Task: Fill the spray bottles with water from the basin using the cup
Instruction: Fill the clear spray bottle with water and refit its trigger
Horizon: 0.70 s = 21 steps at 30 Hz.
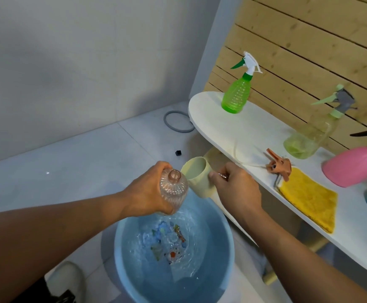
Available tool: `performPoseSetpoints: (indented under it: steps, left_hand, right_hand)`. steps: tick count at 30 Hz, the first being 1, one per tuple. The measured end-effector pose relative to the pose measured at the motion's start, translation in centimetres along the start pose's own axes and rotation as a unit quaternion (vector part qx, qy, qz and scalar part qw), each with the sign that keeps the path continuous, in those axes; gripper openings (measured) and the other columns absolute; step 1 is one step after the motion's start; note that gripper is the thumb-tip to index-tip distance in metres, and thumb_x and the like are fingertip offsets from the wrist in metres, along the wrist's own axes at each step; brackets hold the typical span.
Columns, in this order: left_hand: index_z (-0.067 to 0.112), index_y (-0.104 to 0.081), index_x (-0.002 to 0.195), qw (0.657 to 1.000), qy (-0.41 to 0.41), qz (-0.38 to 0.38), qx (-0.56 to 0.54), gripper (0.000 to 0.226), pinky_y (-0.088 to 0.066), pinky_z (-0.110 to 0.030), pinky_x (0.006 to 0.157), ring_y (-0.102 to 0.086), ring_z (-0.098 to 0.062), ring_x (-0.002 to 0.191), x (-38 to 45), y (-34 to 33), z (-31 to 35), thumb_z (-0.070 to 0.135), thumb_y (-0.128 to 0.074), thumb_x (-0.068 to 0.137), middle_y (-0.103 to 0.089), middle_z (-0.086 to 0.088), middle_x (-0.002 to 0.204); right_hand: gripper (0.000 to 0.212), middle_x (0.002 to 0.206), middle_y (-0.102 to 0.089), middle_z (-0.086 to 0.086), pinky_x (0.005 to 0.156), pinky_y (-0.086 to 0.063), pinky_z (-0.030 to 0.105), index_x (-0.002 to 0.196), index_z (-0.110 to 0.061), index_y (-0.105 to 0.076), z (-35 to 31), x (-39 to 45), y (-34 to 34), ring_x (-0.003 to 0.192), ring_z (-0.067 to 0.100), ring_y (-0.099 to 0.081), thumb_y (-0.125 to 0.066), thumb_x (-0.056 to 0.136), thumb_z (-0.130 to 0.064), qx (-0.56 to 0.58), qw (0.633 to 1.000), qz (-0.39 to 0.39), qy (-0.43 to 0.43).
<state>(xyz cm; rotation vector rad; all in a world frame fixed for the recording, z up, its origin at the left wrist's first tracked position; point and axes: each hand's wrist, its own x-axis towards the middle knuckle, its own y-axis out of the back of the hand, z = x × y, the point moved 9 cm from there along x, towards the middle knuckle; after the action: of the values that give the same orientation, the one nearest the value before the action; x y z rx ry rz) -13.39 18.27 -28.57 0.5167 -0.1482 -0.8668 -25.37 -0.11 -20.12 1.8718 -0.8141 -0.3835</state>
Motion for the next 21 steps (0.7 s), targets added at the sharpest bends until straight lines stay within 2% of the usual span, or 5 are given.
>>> performPoseSetpoints:
  steps: [4, 8, 12, 15, 21]
  left_hand:
    - [0.042, -0.039, 0.128, 1.0, 0.001, 0.008, -0.001, 0.097, -0.059, -0.033, 0.087, -0.065, -0.01, 0.103, -0.3, 0.5, -0.1, 0.033, -0.099, 0.052, -0.059, 0.014, 0.118]
    - [0.041, -0.038, 0.129, 1.0, -0.001, 0.015, 0.005, 0.098, -0.057, -0.022, 0.082, -0.064, -0.008, 0.103, -0.4, 0.5, 0.0, 0.024, -0.101, 0.056, -0.058, 0.016, 0.118]
    - [0.042, -0.034, 0.139, 1.0, 0.002, 0.017, -0.003, 0.108, -0.053, -0.012, 0.081, -0.062, -0.002, 0.107, -0.4, 0.1, -0.1, 0.026, -0.102, 0.056, -0.056, 0.02, 0.122]
    - [0.041, -0.038, 0.14, 1.0, 0.006, 0.018, -0.014, 0.106, -0.054, -0.013, 0.082, -0.061, 0.002, 0.108, -0.2, -0.2, -0.2, 0.027, -0.102, 0.057, -0.057, 0.02, 0.124]
    - [0.044, -0.044, 0.132, 1.0, 0.006, 0.01, -0.007, 0.098, -0.058, -0.024, 0.088, -0.062, 0.001, 0.109, 0.1, -0.8, -0.2, 0.026, -0.101, 0.055, -0.059, 0.019, 0.122]
  right_hand:
    - [0.03, 0.082, -0.067, -0.004, 0.069, -0.048, 0.033, 0.081, -0.023, -0.059, 3.1, 0.7, -5.9, 0.082, 0.025, -0.062, -0.057, 0.09, -0.052, -0.026, 0.995, -0.09, -0.045]
    - [0.022, 0.081, -0.067, -0.003, 0.065, -0.046, 0.03, 0.081, -0.016, -0.062, 6.9, 0.4, -12.5, 0.079, 0.022, -0.063, -0.056, 0.088, -0.036, -0.051, 0.979, -0.183, -0.08]
    - [0.02, 0.079, -0.065, -0.004, 0.064, -0.045, 0.03, 0.081, -0.014, -0.064, 9.9, -0.5, -16.7, 0.074, 0.017, -0.061, -0.053, 0.089, -0.028, -0.094, 0.969, -0.215, -0.077]
    - [0.019, 0.099, -0.072, 0.001, 0.074, -0.049, 0.03, 0.092, -0.018, -0.067, 11.5, -0.8, -18.8, 0.095, 0.024, -0.068, -0.05, 0.093, -0.026, -0.156, 0.959, -0.232, -0.052]
    - [0.027, 0.113, -0.073, 0.005, 0.088, -0.053, 0.033, 0.113, -0.019, -0.07, 12.3, -1.1, -22.1, 0.108, 0.027, -0.069, -0.048, 0.098, -0.024, -0.234, 0.937, -0.259, -0.006]
